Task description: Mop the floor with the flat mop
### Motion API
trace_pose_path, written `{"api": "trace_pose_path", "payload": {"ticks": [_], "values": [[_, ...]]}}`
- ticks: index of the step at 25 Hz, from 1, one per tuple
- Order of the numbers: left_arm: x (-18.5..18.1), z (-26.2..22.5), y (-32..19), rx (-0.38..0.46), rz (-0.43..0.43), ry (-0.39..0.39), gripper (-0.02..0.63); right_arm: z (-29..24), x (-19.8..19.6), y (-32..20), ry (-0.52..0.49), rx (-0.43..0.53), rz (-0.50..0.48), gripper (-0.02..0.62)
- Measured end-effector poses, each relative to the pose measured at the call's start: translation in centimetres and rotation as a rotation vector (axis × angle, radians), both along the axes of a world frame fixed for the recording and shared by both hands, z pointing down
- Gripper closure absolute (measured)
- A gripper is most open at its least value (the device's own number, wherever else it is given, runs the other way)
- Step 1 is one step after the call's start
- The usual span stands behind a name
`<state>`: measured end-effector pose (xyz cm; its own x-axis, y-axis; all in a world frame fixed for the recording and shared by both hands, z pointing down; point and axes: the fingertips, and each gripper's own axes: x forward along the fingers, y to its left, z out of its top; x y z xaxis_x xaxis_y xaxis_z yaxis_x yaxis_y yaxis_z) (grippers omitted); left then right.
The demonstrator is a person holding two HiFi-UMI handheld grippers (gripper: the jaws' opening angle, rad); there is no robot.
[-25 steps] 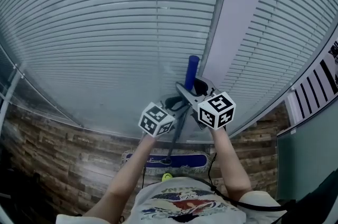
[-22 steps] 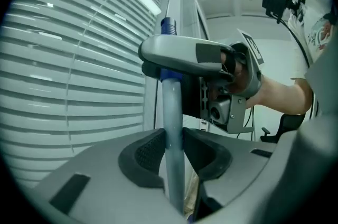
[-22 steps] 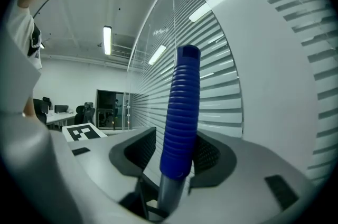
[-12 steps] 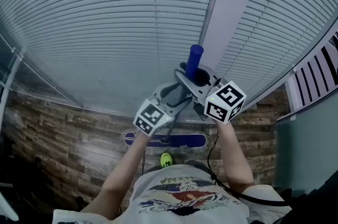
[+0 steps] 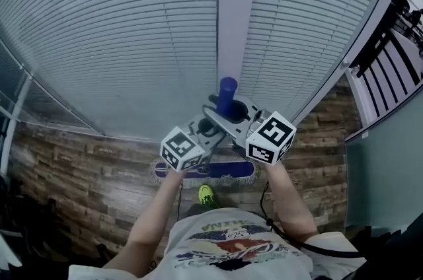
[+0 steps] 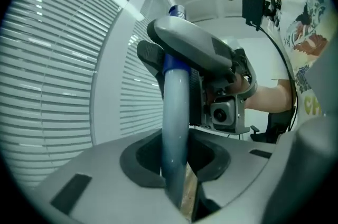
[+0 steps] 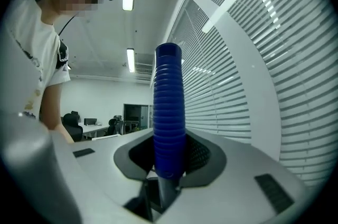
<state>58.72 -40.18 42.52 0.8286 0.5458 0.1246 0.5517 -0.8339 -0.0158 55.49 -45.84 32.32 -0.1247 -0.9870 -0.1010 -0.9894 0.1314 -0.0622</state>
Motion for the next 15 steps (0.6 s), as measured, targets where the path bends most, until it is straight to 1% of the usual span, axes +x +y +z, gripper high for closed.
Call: {"api": "trace_pose_path", "payload": {"ticks": [3, 6, 8, 12, 15], "values": [[-1.9, 0.6, 3.8, -0.002, -0.033, -0.003, 0.518, 0.5, -2.2, 4.2, 0.006, 0.012, -0.024, 0.486], [-4.5, 1.2, 7.9, -0.007, -0.06, -0.009, 0.52, 1.2, -5.3, 8.7, 0.014, 0.016, -0.076, 0.486], [-6.4, 1.6, 10.2, -0.013, -0.088, -0.002, 0.518, 1.7, -7.5, 11.2, -0.002, 0.004, -0.12, 0.485], [-10.4, 2.2, 12.6, -0.016, -0.164, 0.013, 0.515, 2.7, -12.3, 14.1, -0.051, -0.005, -0.203, 0.466], [-12.8, 2.9, 14.9, -0.01, -0.196, -0.007, 0.511, 3.3, -15.1, 16.6, -0.03, -0.014, -0.207, 0.466]]}}
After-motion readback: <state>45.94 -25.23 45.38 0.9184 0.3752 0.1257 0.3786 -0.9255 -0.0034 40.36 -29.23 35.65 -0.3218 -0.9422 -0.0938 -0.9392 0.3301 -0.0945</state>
